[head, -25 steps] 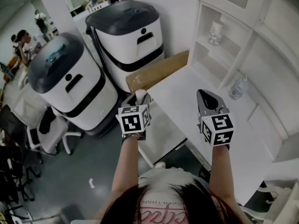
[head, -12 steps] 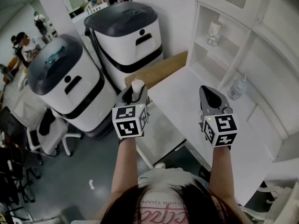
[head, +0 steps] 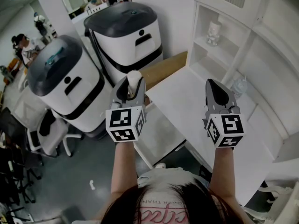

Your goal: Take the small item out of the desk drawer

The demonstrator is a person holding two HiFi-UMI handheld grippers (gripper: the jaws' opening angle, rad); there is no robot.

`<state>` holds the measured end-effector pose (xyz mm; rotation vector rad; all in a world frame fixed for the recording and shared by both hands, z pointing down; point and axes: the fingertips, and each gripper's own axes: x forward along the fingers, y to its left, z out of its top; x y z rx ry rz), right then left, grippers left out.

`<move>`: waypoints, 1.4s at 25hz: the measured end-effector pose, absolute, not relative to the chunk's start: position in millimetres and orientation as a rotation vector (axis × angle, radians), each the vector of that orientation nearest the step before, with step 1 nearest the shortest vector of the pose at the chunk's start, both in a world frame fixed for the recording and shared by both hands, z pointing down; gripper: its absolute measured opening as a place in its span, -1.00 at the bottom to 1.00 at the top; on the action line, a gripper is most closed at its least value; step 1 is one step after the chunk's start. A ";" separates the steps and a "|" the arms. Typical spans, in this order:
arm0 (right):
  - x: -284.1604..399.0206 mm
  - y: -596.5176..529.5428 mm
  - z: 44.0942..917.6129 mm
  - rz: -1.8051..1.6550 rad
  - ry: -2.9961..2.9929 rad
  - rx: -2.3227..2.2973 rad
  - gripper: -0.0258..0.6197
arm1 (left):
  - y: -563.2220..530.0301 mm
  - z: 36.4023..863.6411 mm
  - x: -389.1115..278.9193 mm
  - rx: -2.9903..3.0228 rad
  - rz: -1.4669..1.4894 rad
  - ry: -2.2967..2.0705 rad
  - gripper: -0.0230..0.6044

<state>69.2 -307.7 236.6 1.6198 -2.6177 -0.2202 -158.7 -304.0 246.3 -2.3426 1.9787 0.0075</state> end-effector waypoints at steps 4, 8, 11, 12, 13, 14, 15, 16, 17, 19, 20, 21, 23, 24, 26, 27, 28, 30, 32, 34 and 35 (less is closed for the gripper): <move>71.4 -306.7 225.8 -0.260 -2.632 1.644 -0.92 | -299.2 229.7 -156.3 -2.303 0.058 1.920 -0.31; 72.2 -305.7 215.0 -0.301 -2.648 1.660 -0.92 | -292.4 213.8 -154.3 -2.267 0.105 1.856 -0.31; 71.4 -304.9 206.2 -0.340 -2.655 1.665 -0.92 | -288.5 202.0 -155.9 -2.239 0.132 1.836 -0.31; 70.9 -304.3 203.6 -0.353 -2.657 1.664 -0.92 | -287.5 198.5 -156.9 -2.229 0.139 1.833 -0.31; 70.5 -303.5 201.1 -0.367 -2.659 1.663 -0.92 | -286.5 195.2 -157.7 -2.221 0.145 1.831 -0.31; 70.1 -302.5 198.5 -0.382 -2.660 1.662 -0.92 | -285.7 192.4 -158.2 -2.214 0.150 1.827 -0.31; 69.7 -301.3 195.9 -0.399 -2.662 1.662 -0.92 | -285.0 190.0 -158.3 -2.210 0.154 1.821 -0.31; 69.3 -299.8 193.2 -0.419 -2.665 1.661 -0.92 | -284.3 188.0 -158.3 -2.208 0.159 1.816 -0.31; 68.7 -298.1 190.7 -0.441 -2.670 1.658 -0.92 | -283.7 186.5 -158.4 -2.207 0.165 1.811 -0.31; 67.0 -295.1 186.6 -0.476 -2.682 1.650 -0.92 | -282.1 183.9 -159.0 -2.205 0.175 1.804 -0.31; 65.9 -294.1 185.2 -0.485 -2.688 1.646 -0.92 | -281.5 182.7 -159.8 -2.202 0.178 1.803 -0.31; 65.0 -293.4 184.0 -0.490 -2.693 1.643 -0.92 | -281.1 181.4 -160.6 -2.199 0.178 1.803 -0.31; 64.1 -292.5 182.2 -0.492 -2.700 1.641 -0.92 | -280.7 179.1 -161.6 -2.194 0.179 1.801 -0.31; 64.1 -292.2 181.6 -0.494 -2.699 1.644 -0.92 | -280.6 178.3 -161.8 -2.193 0.180 1.800 -0.31; 64.5 -292.1 181.4 -0.497 -2.689 1.648 -0.92 | -280.3 177.3 -162.1 -2.192 0.183 1.800 -0.31; 64.7 -292.0 181.6 -0.498 -2.683 1.648 -0.92 | -280.0 176.9 -162.0 -2.191 0.184 1.800 -0.31; 65.0 -291.8 181.6 -0.498 -2.679 1.648 -0.92 | -279.7 176.6 -161.7 -2.191 0.185 1.800 -0.31; 66.2 -291.1 181.7 -0.496 -2.675 1.650 -0.92 | -279.0 176.4 -160.6 -2.192 0.183 1.797 -0.31; 67.1 -290.3 181.7 -0.496 -2.674 1.652 -0.92 | -278.6 176.5 -159.5 -2.191 0.179 1.795 -0.31; 67.2 -289.9 181.6 -0.498 -2.674 1.652 -0.92 | -278.1 176.2 -159.0 -2.188 0.179 1.792 -0.31; 67.1 -289.6 181.5 -0.498 -2.675 1.652 -0.92 | -277.5 175.8 -158.9 -2.183 0.179 1.791 -0.31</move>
